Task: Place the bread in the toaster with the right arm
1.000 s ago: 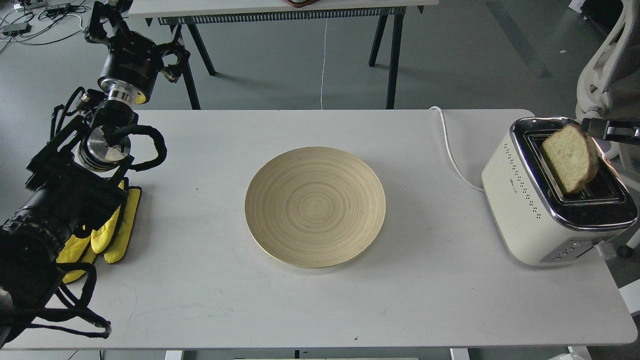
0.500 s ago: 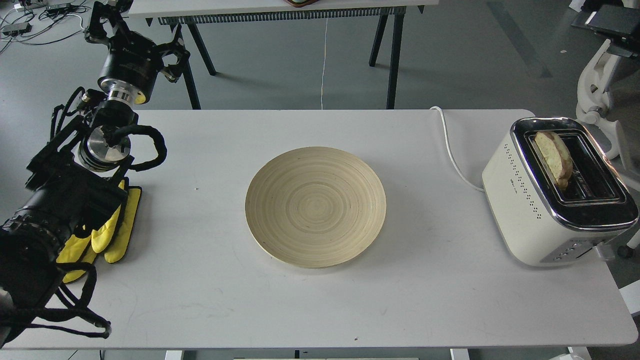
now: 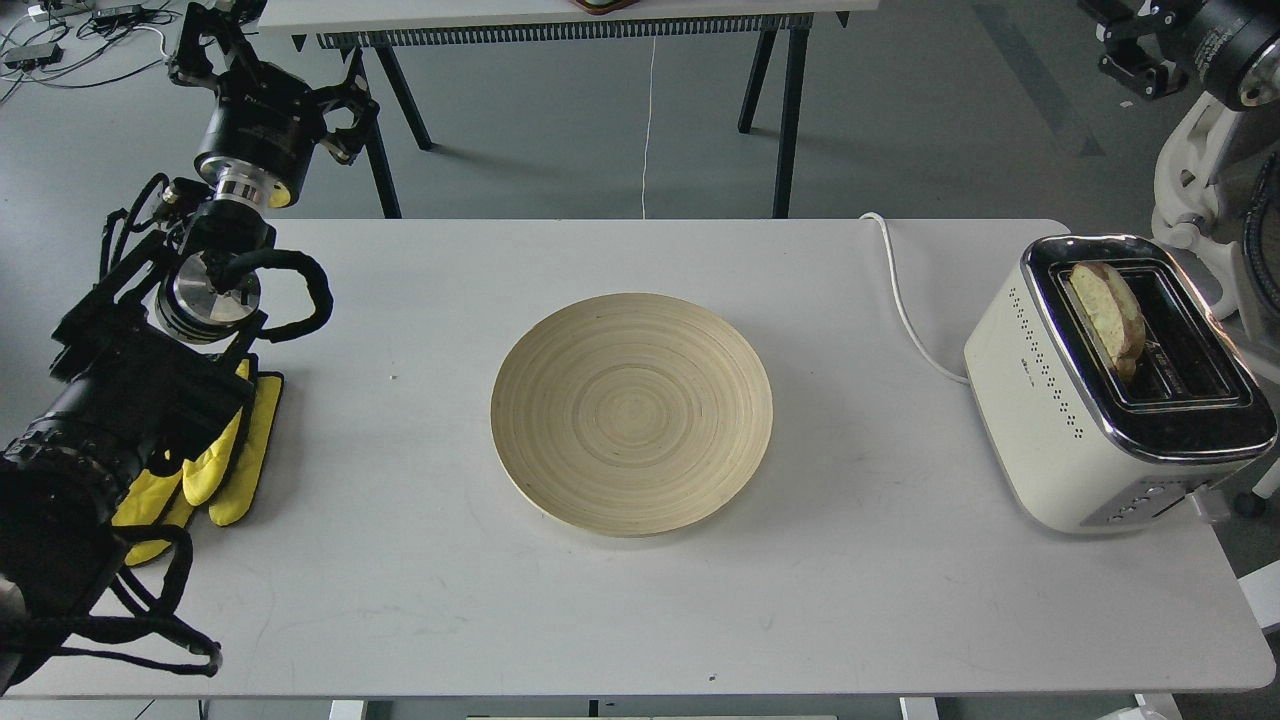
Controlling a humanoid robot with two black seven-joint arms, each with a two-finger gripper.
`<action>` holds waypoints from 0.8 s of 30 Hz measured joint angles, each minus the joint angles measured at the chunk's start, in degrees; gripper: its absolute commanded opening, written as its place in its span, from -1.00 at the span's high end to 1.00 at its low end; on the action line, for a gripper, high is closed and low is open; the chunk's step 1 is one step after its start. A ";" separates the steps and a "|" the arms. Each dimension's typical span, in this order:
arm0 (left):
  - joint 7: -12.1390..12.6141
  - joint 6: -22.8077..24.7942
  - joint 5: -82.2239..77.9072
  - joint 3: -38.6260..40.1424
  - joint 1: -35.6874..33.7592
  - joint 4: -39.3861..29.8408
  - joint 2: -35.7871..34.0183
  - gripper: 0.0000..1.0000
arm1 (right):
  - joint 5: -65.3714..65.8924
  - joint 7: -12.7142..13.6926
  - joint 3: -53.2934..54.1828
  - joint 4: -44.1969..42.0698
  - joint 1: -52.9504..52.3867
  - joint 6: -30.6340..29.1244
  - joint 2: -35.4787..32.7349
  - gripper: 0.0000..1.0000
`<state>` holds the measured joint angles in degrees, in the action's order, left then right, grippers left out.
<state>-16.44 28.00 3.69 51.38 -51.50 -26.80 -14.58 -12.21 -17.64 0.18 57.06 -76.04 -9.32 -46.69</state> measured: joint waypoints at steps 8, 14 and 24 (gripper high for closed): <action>-0.09 0.00 0.01 0.07 0.00 0.00 -0.02 -1.00 | -3.95 1.47 29.23 -9.10 16.66 -1.73 11.63 -0.98; -0.09 0.00 0.10 0.12 0.00 0.00 0.06 -1.00 | -3.96 4.15 41.46 -16.98 21.29 -1.68 20.81 -0.98; -0.17 0.00 0.10 0.36 0.00 0.00 0.07 -1.00 | -3.95 3.94 44.73 -17.82 21.81 -3.25 22.82 -0.98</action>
<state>-16.61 28.00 3.79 51.75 -51.51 -26.80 -14.51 -16.16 -13.70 44.90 39.24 -54.24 -12.57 -23.87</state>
